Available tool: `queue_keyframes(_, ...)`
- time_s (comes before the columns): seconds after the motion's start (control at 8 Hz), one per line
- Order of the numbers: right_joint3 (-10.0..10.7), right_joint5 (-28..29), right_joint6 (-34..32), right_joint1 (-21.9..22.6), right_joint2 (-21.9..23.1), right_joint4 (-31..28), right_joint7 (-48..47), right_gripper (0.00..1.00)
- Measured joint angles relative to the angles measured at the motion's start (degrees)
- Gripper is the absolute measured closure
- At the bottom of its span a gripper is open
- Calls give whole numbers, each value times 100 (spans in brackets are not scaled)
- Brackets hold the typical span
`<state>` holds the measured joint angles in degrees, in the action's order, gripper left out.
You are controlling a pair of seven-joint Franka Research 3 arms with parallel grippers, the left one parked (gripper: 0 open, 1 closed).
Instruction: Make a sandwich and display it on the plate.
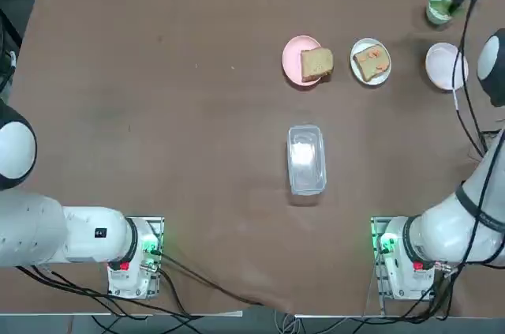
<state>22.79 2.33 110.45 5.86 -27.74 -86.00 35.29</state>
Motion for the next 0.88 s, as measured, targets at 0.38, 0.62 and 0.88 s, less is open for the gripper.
queue_keyframes(0.38, -23, -1, -530, 856, 75, -22, -1699, 96)
queue_keyframes(0.62, -28, -1, -568, 1347, 56, -210, -2444, 96)
queue_keyframes(0.88, -28, -2, -442, 1698, 32, -462, -2952, 96)
